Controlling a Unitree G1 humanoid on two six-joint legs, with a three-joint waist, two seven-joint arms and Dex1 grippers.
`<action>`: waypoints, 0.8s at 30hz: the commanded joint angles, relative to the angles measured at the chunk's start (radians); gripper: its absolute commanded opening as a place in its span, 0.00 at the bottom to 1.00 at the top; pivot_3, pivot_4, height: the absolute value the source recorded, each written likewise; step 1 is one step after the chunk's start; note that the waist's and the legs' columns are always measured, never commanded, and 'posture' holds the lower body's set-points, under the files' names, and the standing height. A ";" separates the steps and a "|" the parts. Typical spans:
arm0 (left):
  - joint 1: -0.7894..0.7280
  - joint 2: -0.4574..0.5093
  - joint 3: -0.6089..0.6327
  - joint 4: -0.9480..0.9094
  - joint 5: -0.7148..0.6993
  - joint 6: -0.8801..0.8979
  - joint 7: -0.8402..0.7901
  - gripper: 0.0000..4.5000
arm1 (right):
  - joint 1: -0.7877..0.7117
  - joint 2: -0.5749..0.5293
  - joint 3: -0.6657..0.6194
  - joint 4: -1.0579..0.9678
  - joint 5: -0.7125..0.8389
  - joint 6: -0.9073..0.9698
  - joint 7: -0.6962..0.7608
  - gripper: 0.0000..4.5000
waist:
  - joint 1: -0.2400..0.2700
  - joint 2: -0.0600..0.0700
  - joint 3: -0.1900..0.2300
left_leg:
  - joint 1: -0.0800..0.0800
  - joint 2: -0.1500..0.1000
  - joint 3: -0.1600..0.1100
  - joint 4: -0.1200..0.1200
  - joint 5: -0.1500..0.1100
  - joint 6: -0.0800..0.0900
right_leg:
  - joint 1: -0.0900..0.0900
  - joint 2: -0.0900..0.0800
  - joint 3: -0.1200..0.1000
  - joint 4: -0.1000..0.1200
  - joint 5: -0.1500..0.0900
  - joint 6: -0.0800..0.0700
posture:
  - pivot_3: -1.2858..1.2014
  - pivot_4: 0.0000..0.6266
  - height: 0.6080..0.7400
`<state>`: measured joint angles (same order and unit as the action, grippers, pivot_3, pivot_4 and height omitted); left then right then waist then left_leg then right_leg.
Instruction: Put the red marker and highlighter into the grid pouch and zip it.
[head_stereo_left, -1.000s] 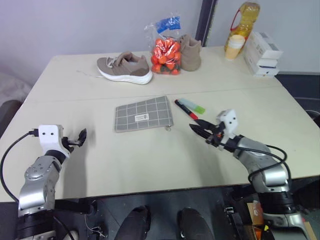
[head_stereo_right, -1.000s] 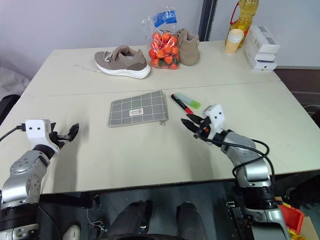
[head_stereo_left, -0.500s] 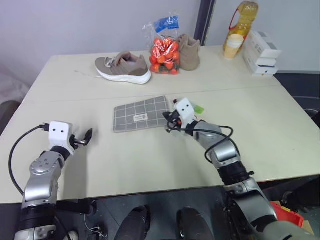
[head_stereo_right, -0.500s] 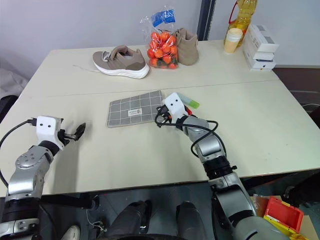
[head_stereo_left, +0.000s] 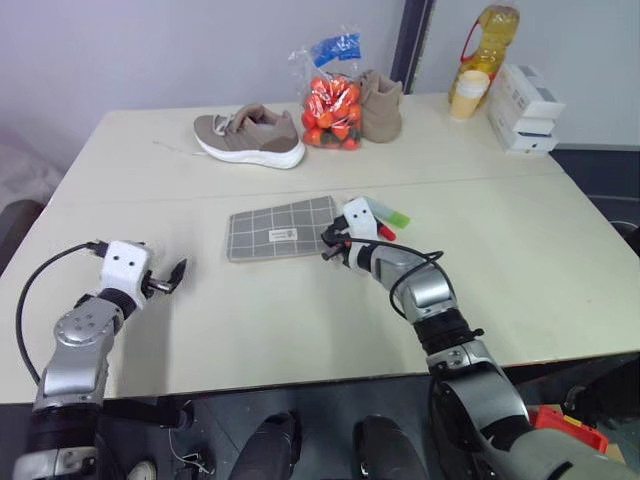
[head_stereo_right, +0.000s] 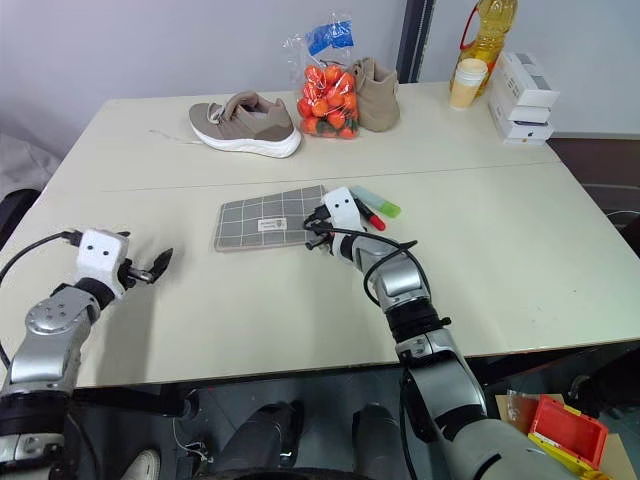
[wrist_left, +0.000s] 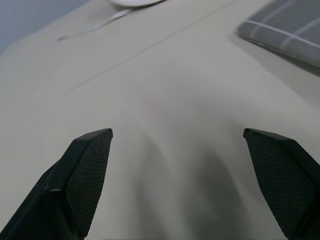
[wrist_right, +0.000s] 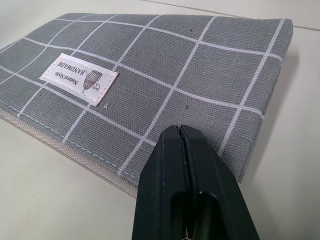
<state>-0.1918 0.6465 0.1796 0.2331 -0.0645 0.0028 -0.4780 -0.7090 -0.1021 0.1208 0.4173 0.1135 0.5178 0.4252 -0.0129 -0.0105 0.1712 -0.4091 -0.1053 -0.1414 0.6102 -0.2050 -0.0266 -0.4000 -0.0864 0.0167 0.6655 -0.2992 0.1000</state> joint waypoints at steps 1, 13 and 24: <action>-0.101 0.042 -0.090 0.137 0.101 -0.221 -0.057 1.00 | 0.018 0.011 0.018 0.005 -0.010 0.015 0.005 0.01 | 0.000 0.000 0.000 | 0.000 0.000 0.000 0.000 0.000 0.000 | 0.000 0.000 0.000 0.000 0.000 0.000 | 0.52 0.24 1.00; -0.496 0.008 -0.328 0.735 0.302 -0.735 -0.135 1.00 | 0.041 0.011 0.016 -0.045 -0.023 0.011 -0.016 0.01 | -0.003 -0.001 -0.001 | 0.000 -0.001 0.000 -0.001 0.000 0.000 | -0.001 0.000 0.000 0.001 0.001 0.002 | 0.52 0.24 1.00; -0.642 -0.070 -0.353 0.929 0.319 -0.889 -0.146 0.44 | 0.063 0.006 0.016 -0.081 -0.034 0.012 -0.040 0.00 | -0.007 -0.001 -0.001 | -0.001 -0.001 0.000 0.001 0.000 0.000 | 0.001 0.002 0.000 0.001 0.002 0.004 | 0.52 0.24 1.00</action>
<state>-0.8062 0.5606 -0.1847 1.1598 0.2764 -0.8608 -0.6135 -0.6667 -0.0920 0.1370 0.3512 0.0919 0.5167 0.3970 -0.0199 -0.0113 0.1704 -0.4109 -0.1064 -0.1411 0.6111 -0.2046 -0.0263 -0.3989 -0.0839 0.0166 0.6672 -0.2971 0.1040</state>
